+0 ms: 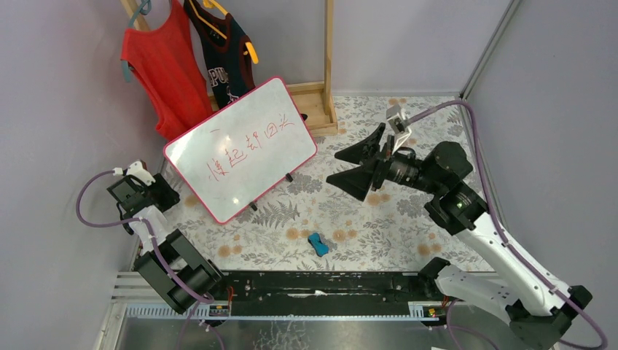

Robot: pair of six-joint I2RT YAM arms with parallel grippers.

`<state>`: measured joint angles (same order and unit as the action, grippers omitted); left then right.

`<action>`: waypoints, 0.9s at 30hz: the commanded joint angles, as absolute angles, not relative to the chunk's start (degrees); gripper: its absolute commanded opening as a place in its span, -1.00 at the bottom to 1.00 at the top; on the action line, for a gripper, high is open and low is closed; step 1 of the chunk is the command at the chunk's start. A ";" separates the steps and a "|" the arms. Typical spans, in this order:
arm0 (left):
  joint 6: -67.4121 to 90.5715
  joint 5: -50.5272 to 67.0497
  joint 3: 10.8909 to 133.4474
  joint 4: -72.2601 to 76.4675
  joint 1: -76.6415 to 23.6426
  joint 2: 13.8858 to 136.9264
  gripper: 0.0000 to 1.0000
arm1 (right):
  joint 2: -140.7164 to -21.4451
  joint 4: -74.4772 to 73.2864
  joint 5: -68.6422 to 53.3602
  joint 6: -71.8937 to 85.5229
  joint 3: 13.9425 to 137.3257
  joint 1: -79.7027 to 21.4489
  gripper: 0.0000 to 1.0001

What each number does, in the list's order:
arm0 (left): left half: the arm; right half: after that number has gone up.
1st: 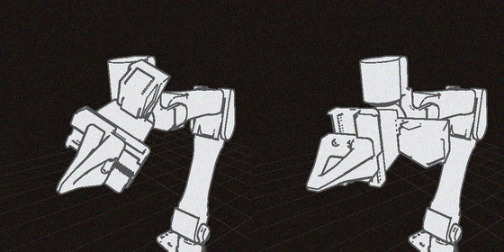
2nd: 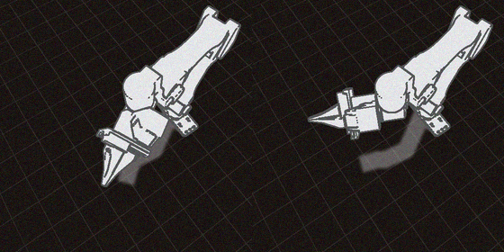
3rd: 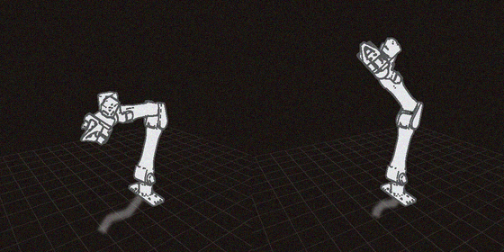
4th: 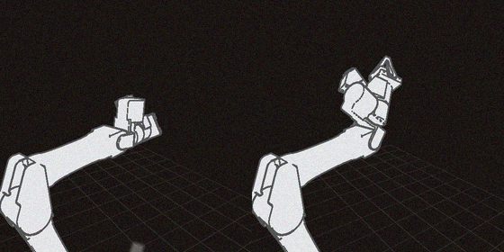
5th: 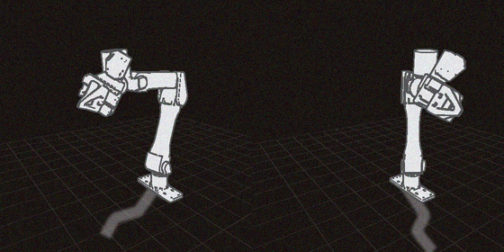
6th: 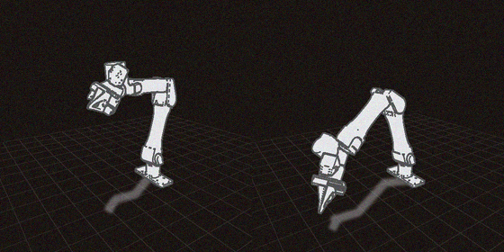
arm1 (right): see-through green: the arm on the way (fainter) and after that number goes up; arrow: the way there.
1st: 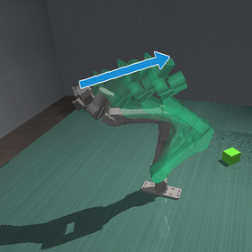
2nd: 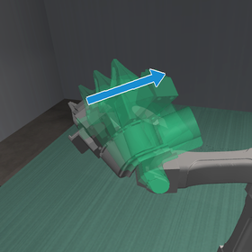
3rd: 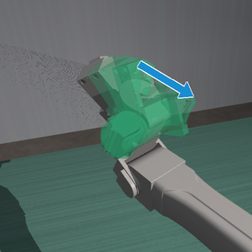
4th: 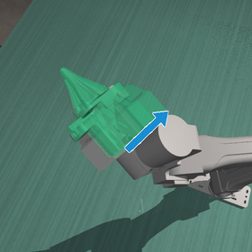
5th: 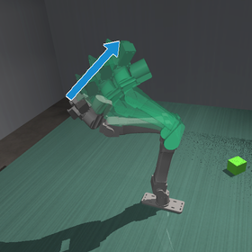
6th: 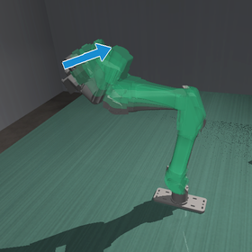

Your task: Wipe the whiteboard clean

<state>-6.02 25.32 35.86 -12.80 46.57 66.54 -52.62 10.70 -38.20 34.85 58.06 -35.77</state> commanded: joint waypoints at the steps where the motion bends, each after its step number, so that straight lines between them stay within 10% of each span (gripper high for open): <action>1: -5.75 25.80 35.33 -10.07 46.91 65.48 -0.04 | -54.95 -4.32 -15.82 16.90 63.10 -46.76 0.99; 15: -5.72 25.82 35.46 -10.10 46.85 65.74 -0.05 | -80.16 -41.52 58.54 21.51 83.10 -69.86 0.99; 22: -5.74 25.77 35.59 -10.15 46.86 66.04 -0.05 | -81.12 -36.48 68.55 24.37 83.40 -79.99 0.99; 27: -5.80 26.04 35.43 -10.12 46.98 65.71 -0.05 | -70.01 -18.29 53.44 18.71 69.96 -80.29 0.55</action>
